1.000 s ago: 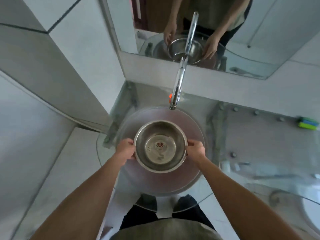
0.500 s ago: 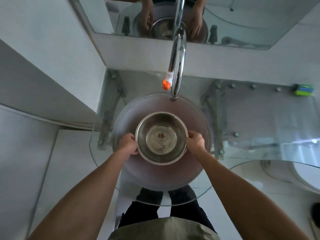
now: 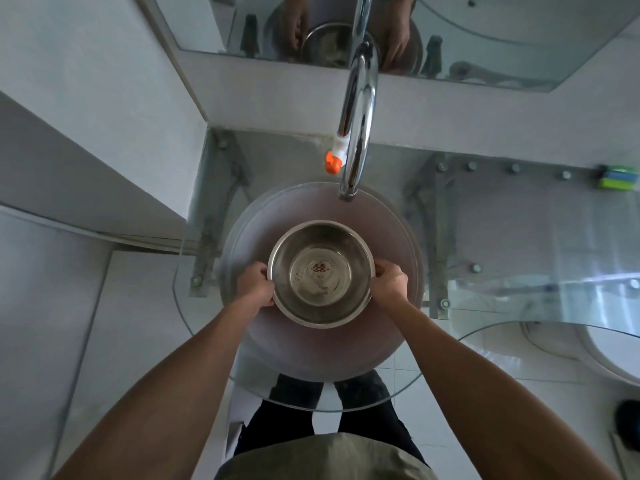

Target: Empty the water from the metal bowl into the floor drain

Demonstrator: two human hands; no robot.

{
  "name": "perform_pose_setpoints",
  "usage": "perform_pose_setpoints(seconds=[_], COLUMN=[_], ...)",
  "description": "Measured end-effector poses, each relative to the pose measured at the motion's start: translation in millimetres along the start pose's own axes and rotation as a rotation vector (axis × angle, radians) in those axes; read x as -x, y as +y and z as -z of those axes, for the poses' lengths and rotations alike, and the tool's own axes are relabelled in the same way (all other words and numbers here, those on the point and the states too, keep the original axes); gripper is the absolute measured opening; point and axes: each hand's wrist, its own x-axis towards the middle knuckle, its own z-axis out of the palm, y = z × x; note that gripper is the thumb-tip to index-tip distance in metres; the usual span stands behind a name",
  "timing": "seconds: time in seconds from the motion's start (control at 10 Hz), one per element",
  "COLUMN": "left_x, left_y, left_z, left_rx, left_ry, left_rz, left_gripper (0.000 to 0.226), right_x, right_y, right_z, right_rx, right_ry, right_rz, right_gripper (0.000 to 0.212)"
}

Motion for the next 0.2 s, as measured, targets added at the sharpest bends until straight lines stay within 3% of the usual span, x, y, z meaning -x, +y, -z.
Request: perform_pose_setpoints(seconds=[0.1,0.2], left_x=[3.7,2.5], left_y=[-0.6,2.0], left_z=[1.5,3.9], left_rx=[-0.009,-0.048], left_ry=[-0.025,-0.005], left_rz=[-0.004,-0.012], left_gripper=[0.023,0.04], right_x=[-2.0,-3.7], right_y=[1.0,1.1], right_z=[0.2,4.9], right_rx=[0.02,0.071], right_ry=[-0.036,-0.018], right_rz=[-0.008,-0.049], right_gripper=[0.022,0.033])
